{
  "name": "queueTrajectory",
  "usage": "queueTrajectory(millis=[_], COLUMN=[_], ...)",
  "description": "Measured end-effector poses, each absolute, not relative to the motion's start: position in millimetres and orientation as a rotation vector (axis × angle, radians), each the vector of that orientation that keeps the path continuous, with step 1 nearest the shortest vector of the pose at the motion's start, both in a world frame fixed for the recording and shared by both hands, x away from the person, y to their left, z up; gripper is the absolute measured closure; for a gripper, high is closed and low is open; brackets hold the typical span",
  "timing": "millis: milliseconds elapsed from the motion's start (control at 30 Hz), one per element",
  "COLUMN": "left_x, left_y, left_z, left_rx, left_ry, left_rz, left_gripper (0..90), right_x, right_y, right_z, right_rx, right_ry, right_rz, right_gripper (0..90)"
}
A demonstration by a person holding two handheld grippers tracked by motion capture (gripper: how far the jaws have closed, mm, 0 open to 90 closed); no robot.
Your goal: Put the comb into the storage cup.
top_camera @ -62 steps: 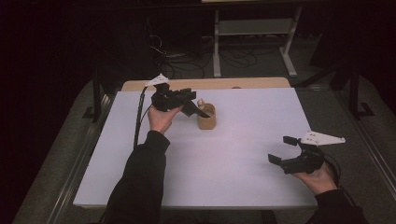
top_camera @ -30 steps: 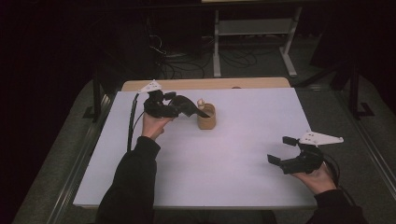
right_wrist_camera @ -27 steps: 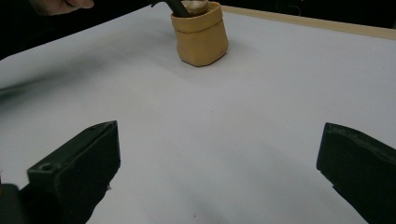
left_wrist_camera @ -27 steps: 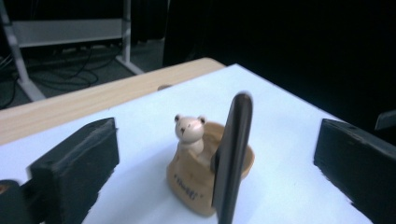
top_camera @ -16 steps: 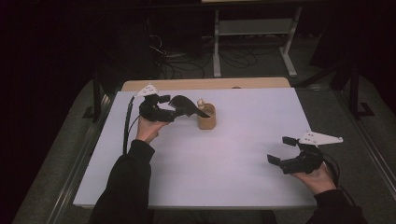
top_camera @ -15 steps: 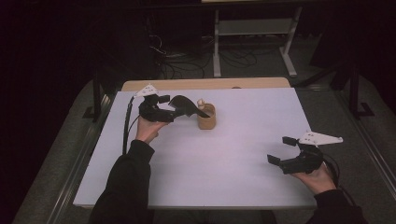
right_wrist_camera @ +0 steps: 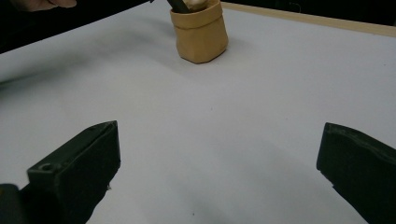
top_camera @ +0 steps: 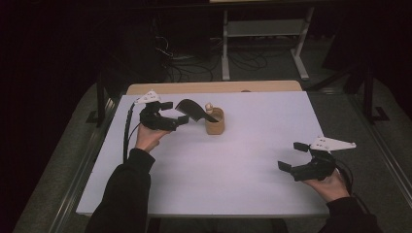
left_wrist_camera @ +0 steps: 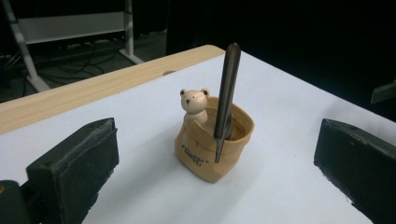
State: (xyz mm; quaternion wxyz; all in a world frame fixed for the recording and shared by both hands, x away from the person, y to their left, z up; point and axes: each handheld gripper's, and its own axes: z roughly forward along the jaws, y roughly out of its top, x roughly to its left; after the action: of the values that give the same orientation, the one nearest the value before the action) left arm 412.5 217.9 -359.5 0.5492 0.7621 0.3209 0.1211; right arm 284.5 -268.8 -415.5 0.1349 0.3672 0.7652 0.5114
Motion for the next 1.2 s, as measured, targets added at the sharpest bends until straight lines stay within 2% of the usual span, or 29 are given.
queueTrajectory(millis=[1200], left_x=[374], left_y=[259], left_z=[-372], left_rx=[1.797], left_ry=[0.761], left_rz=[0.310], left_gripper=[0.0], right_x=[284], right_y=[-270], right_z=[-418], right_rx=[1.064], right_ry=[2.221], right_rz=[1.477], right_gripper=[0.0])
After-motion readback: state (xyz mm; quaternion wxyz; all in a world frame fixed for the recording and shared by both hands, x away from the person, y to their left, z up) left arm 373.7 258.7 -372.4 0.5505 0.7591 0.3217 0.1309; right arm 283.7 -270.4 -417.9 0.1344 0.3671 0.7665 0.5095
